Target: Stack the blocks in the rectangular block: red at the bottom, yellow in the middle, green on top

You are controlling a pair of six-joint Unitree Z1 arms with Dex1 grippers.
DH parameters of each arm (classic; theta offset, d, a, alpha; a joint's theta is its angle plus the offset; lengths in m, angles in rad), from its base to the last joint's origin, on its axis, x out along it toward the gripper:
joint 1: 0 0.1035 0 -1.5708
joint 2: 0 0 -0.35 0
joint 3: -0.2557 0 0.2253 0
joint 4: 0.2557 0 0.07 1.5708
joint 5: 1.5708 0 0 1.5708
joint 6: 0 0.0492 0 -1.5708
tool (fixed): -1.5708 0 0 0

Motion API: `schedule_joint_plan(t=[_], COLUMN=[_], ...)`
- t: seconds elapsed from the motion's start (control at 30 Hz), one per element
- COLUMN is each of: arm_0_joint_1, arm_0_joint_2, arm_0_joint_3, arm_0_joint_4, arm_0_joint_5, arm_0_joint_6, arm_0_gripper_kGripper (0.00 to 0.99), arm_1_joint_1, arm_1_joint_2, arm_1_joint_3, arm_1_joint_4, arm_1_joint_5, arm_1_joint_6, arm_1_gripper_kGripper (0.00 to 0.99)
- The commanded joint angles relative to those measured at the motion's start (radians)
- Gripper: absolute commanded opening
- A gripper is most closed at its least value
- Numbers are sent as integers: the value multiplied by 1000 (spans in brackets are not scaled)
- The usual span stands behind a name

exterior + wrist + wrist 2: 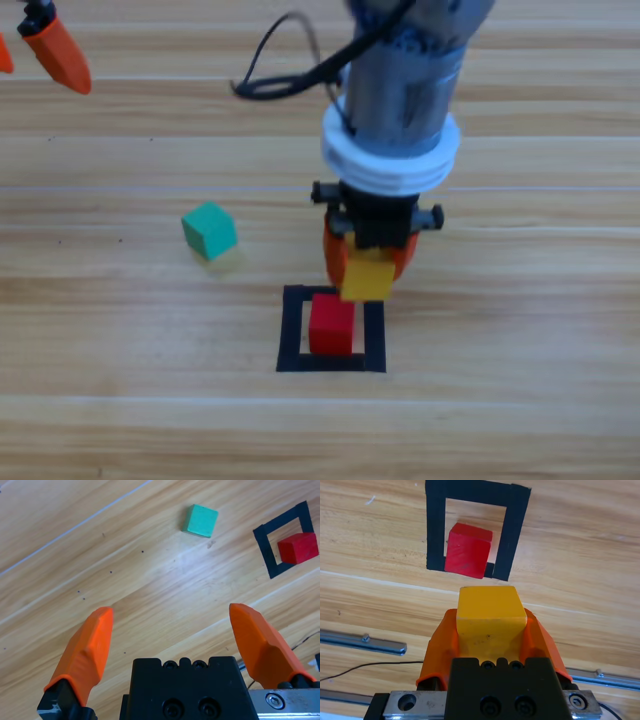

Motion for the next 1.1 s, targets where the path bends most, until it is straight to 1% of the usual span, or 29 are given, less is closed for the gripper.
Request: schedule_joint_plan(t=[0.03,0.2,0.27,0.4,0.63,0.7,1.1], arm_0_joint_1=[84,84,84,73,67,66,61], arm_0_joint_2=[73,114,136,168,185,185,203], arm_0_joint_3=[40,20,9,5,3,8,12], arm_0_joint_4=[5,2,2,2,2,0,-9], arm_0_joint_5=[-81,-99,-96,-91,-101,-101,-104], arm_0_joint_6=[35,35,37,44,54,54,28], arm_0_gripper_kGripper=[990,990,990,990,990,990,990], arm_1_joint_1=[47,48,48,48,48,48,48], arm_1_joint_2=[126,178,194,217,235,235,246], arm_1_joint_3=[-84,-145,-162,-174,-185,-185,-181], arm_1_joint_4=[12,17,17,17,17,17,20], arm_1_joint_5=[21,18,12,-39,-67,-73,-79], arm_1_joint_6=[56,87,87,106,121,122,127], arm_1_gripper_kGripper=[14,20,21,23,26,78,80])
